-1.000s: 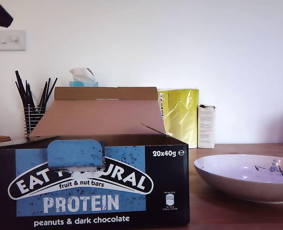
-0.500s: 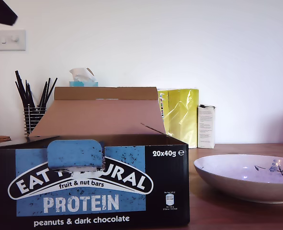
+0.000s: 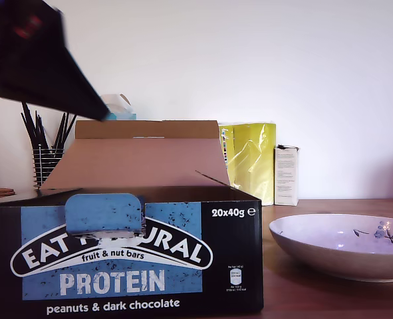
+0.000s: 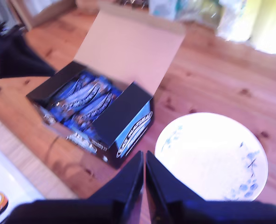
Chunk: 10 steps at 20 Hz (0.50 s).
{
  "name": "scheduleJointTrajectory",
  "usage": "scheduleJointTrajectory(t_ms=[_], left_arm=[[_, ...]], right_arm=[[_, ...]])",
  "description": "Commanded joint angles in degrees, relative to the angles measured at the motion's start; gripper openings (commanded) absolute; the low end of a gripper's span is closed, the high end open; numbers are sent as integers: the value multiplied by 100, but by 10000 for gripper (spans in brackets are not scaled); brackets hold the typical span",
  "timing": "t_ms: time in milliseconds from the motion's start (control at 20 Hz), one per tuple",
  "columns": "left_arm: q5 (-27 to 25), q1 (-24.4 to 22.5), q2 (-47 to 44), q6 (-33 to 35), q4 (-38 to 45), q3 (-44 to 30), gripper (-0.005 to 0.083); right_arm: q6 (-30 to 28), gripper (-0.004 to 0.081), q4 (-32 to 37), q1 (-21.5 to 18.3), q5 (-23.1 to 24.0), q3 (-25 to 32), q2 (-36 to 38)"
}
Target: Spread the side flaps of the carton box of snackbars
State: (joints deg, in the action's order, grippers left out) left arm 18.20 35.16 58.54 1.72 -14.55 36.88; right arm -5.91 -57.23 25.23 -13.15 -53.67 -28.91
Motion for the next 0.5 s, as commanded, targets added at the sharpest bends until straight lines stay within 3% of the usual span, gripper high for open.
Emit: scheduleJointTrajectory(t_ms=[0,450], left_arm=[[85,57,400,33,140,210,-19],[254,365,2516,334,48,1303,-19]], right_arm=[[-15,-13,-7,26,-46,-11,-20],[-22,-13,-48,24,-175,-11,-35]])
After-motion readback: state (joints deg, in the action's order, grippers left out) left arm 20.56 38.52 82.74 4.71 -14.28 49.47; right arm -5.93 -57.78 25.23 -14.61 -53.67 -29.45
